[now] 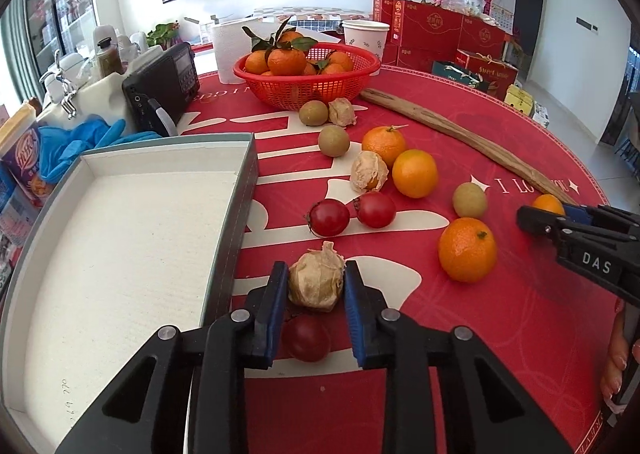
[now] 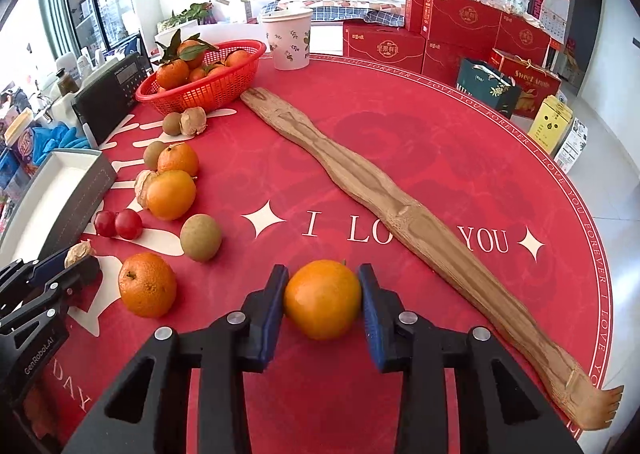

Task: Organize fruits
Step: 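Grasp the large orange with the right tool while the left tool approaches a husk fruit, then grasp the papery husk fruit with the left tool while the right tool holds the orange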

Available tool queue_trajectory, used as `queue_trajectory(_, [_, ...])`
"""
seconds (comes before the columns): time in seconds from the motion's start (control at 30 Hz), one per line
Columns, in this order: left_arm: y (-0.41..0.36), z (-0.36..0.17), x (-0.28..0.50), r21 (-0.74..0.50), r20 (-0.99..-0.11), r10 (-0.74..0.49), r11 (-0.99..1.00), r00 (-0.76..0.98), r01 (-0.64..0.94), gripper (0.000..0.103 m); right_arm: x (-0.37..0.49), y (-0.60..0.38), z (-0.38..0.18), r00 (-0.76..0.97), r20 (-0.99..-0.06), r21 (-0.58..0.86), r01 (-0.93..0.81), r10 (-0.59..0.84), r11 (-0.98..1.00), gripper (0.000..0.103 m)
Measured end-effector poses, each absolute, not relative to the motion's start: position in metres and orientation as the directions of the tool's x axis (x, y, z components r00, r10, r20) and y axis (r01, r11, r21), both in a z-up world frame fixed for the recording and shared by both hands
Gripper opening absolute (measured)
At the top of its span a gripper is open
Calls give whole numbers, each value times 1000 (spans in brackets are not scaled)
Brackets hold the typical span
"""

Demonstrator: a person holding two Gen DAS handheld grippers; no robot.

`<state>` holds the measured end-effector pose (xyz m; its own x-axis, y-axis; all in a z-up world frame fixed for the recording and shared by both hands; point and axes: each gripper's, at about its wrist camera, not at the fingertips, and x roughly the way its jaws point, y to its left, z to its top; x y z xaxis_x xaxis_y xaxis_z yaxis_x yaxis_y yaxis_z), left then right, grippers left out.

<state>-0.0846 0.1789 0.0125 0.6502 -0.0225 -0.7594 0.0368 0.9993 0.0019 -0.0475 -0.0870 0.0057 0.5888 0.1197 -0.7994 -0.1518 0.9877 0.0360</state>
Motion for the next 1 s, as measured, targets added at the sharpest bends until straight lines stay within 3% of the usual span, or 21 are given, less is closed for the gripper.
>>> queue_trajectory(0.03, [180,14,-88,-16,-751,-47,998,658,54,35,-48,-87,6,588,-800,35,-152,119,988,37])
queue_trajectory(0.1, [180,20,-97,-23,-723,-71,997,687,78,58,-47,-85,5,589,-801,24,-154,111,988,37])
queue_trajectory(0.17, [176,27,-107,-17,-683,-93,994,724,112,70,-48,-84,6,589,-801,21,-157,111,987,37])
queue_trajectory(0.27, [162,33,-115,33,-652,-100,986,751,160,73,-48,-83,5,590,-801,12,-160,105,987,37])
queue_trajectory(0.4, [153,29,-104,50,-679,-82,986,730,158,74,-50,-82,5,593,-799,4,-160,100,987,37])
queue_trajectory(0.57, [154,9,-76,36,-779,-56,990,625,134,73,-50,-82,6,596,-797,-3,-164,96,987,37])
queue_trajectory(0.63, [157,8,-74,17,-784,-63,992,618,122,66,-50,-81,5,596,-797,-4,-164,96,986,37])
queue_trajectory(0.67, [159,8,-75,24,-780,-52,993,624,113,47,-51,-81,6,595,-798,-4,-167,98,986,37])
queue_trajectory(0.73, [164,12,-77,7,-762,-60,995,645,101,28,-53,-85,7,591,-797,34,-163,125,986,37])
queue_trajectory(0.8, [171,15,-81,-60,-750,-117,992,650,109,26,-53,-90,8,582,-794,96,-167,176,981,37])
queue_trajectory(1.0, [175,27,-95,-66,-692,-114,993,713,95,26,-54,-97,12,574,-776,201,-169,262,965,37])
